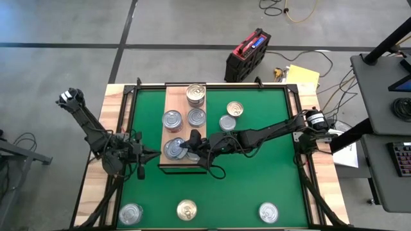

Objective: Stack canned seafood by type on shelf
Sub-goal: Stack the green and blue tuna can on top of the green and blue tuna can on the shelf

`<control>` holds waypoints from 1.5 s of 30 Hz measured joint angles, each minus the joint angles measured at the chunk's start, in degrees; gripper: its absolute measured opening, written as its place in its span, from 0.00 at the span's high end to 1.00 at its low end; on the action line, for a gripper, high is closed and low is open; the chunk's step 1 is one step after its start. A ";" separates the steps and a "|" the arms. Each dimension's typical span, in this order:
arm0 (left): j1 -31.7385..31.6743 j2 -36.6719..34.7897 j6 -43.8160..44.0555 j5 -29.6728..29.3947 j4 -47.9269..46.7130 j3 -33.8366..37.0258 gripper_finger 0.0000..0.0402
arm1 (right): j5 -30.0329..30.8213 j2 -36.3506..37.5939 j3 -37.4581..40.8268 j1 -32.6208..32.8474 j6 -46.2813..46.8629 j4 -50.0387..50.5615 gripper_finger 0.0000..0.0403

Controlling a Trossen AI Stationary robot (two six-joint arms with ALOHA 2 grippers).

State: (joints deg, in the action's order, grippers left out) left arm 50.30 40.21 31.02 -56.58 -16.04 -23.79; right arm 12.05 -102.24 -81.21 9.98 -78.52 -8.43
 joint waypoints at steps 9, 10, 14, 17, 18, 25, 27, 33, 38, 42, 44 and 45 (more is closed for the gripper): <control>-2.10 0.88 -0.28 0.07 -0.49 -0.04 1.00 | 0.00 0.00 -0.02 -0.02 0.09 0.00 0.64; -2.25 1.08 -0.28 0.11 -0.54 -0.04 1.00 | 0.00 0.00 -0.02 -0.02 0.09 0.00 0.63; -2.43 1.85 -0.30 0.13 -0.53 -0.04 1.00 | 0.00 0.00 -0.02 -0.02 0.09 0.01 0.63; -2.45 2.45 -0.30 0.12 -0.51 -0.04 1.00 | 0.00 0.00 -0.02 -0.02 0.46 0.00 0.64; -2.45 2.66 -0.28 0.13 -0.51 -0.04 1.00 | -0.02 0.00 -0.02 -0.02 0.63 0.00 0.64; -2.82 4.18 -0.27 0.13 0.07 -0.02 1.00 | -0.23 -0.04 -0.02 -0.64 2.47 0.25 0.60; -3.00 4.63 -0.26 0.12 0.45 -0.02 1.00 | -0.36 -0.04 -0.02 -0.79 2.47 0.45 0.60; -3.06 5.75 -0.27 0.09 1.06 -0.02 1.00 | -0.50 -0.12 -0.04 -0.81 2.53 0.42 0.59; -3.06 6.03 -0.27 0.15 1.23 0.04 1.00 | -0.55 -0.35 -0.04 -0.81 3.57 0.87 0.54; -3.06 5.99 -0.27 0.16 1.26 0.04 1.00 | -0.55 -0.35 -0.04 -0.81 3.67 0.57 0.50; -3.06 6.01 -0.27 0.16 1.26 0.04 1.00 | -0.57 -0.35 -0.03 -0.81 3.67 0.63 0.48; -3.06 6.01 -0.27 0.17 1.26 0.04 1.00 | -0.57 -0.35 -0.04 -0.81 3.66 0.63 0.48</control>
State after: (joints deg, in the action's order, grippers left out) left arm 47.24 46.22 30.74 -56.41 -14.79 -23.75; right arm 11.49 -102.59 -81.25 9.17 -74.86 -7.79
